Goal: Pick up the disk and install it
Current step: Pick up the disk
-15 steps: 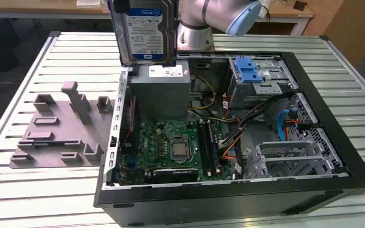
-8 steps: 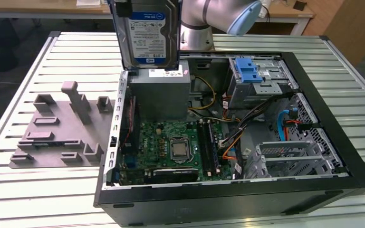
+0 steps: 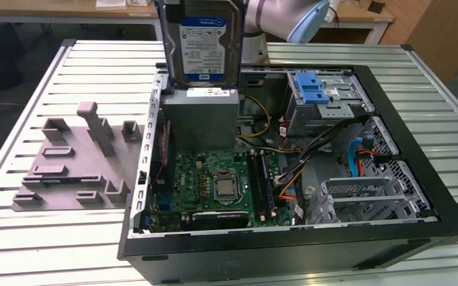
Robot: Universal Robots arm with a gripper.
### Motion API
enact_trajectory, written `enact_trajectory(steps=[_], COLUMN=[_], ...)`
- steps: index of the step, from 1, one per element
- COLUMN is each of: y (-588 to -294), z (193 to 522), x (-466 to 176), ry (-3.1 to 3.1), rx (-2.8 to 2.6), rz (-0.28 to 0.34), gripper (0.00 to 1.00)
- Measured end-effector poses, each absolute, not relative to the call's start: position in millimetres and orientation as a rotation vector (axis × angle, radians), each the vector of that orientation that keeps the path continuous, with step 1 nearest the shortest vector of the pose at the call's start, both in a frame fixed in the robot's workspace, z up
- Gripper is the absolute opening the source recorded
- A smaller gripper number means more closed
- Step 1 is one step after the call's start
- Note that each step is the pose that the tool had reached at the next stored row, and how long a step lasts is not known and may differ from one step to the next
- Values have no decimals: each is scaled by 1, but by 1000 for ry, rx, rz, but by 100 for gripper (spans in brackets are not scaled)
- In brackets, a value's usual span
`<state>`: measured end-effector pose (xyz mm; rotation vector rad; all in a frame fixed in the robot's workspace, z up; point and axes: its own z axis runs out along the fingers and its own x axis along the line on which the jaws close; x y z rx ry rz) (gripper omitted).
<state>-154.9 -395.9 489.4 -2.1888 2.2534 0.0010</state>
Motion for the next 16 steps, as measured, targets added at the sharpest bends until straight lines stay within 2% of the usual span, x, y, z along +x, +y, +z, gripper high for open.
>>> enact_trajectory(steps=[16], y=[-406], z=[487], x=[-125], ry=[2253], rx=[-2189], rz=[1], gripper=[36])
